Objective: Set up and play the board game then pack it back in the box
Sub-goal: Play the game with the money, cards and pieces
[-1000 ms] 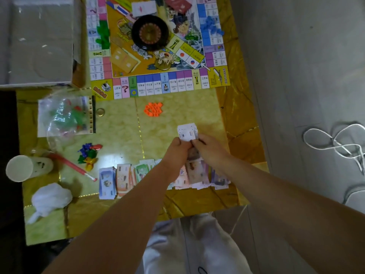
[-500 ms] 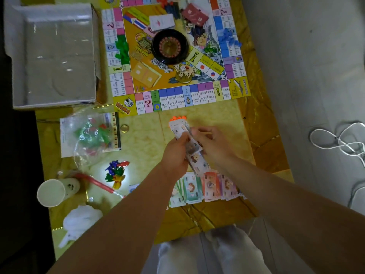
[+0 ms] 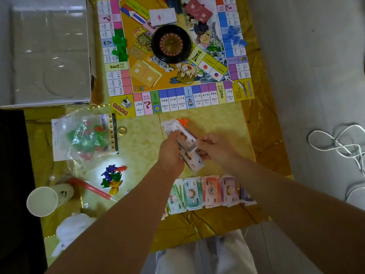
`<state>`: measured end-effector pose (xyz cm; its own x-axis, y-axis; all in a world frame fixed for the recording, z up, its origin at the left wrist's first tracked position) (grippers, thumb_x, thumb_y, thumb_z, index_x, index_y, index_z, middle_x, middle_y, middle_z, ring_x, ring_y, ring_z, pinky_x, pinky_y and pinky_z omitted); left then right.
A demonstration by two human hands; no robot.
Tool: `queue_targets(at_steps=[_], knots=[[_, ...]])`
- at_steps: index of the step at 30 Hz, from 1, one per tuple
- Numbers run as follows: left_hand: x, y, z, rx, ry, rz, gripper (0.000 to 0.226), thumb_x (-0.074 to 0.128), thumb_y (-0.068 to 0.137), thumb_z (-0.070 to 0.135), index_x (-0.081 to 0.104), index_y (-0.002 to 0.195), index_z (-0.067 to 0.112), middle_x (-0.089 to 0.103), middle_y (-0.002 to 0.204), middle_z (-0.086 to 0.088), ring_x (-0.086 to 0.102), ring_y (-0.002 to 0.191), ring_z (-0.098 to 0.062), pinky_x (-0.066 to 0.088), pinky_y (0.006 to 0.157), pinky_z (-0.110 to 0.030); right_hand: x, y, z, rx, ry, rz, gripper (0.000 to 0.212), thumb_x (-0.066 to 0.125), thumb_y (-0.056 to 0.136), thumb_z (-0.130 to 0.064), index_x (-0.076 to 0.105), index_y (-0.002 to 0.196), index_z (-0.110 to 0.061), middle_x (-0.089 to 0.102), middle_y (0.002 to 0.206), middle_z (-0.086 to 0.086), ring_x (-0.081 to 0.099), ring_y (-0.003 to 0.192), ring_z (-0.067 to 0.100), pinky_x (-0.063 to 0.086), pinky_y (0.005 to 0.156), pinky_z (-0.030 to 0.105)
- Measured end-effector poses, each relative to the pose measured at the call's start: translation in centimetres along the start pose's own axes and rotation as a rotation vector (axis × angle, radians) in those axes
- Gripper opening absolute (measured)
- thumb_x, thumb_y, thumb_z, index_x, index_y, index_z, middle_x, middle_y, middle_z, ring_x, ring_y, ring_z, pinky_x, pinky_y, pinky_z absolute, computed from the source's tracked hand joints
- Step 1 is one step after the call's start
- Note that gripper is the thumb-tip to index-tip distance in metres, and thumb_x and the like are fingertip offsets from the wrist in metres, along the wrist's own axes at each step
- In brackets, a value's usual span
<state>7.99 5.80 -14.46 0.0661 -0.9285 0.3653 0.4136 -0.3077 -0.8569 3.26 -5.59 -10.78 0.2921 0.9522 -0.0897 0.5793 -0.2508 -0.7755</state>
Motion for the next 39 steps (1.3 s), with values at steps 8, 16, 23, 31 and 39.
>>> queue_targets(at_steps=[8,16,23,31,39], knots=[[0.2,1.5,1.1,0.076,0.041,0.044,0.024,0.041,0.102,0.019,0.063,0.097,0.009,0.069,0.082,-0.011,0.068,0.067,-0.021,0.057,0.059,-0.03,0.1,2.9,-0.9,0.023,-0.066,-0.027,0.014,0.067,0.089,-0.011,0.062,0.098,-0.001,0.065,0.073,0.003,0.061,0.06,0.009,0.049,0.05,0.014],[1.8,1.4,2.1,0.099,0.07,0.077,0.025,0.047,0.087,0.004,0.06,0.108,-0.002,0.067,0.089,-0.019,0.064,0.077,-0.032,0.052,0.071,-0.039,-1.8,4.5,-2.0,0.043,0.067,0.062,0.018,0.065,0.09,-0.008,0.061,0.102,0.006,0.063,0.07,0.009,0.06,0.058,0.013,0.054,0.058,0.021],[0.8,2.9,2.6,0.167,0.105,0.16,0.016,0.046,0.096,0.001,0.059,0.104,0.008,0.07,0.101,-0.013,0.069,0.078,-0.02,0.057,0.063,-0.029,-5.5,8.5,0.2,0.11,-0.094,0.254,0.014,0.069,0.085,-0.012,0.07,0.082,0.002,0.064,0.066,0.013,0.057,0.057,0.023,0.05,0.061,0.033],[0.7,3.5,2.5,0.15,0.18,0.292,0.015,0.058,0.092,0.004,0.06,0.107,0.006,0.065,0.086,-0.01,0.063,0.077,-0.024,0.053,0.072,-0.036,-6.6,9.7,2.0,0.137,-0.507,0.357,0.033,0.071,0.079,-0.04,0.066,0.099,-0.015,0.067,0.088,0.0,0.062,0.071,0.013,0.042,0.05,0.024],[5.8,4.1,2.6,0.157,0.199,0.303,0.026,0.062,0.089,0.003,0.062,0.115,-0.001,0.066,0.092,-0.018,0.063,0.074,-0.027,0.054,0.062,-0.032,-5.7,7.9,-2.6,-0.083,-0.228,-0.117,0.028,0.075,0.083,-0.022,0.061,0.081,0.003,0.059,0.068,0.007,0.053,0.062,0.013,0.041,0.051,0.015]])
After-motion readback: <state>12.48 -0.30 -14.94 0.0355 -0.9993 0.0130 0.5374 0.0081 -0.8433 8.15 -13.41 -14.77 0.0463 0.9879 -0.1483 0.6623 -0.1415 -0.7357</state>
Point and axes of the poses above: each hand's wrist, its own y-axis towards the middle knuckle, its own x-axis out of the palm, z = x × y, the point moved 7 cm from there along y, towards the middle knuckle
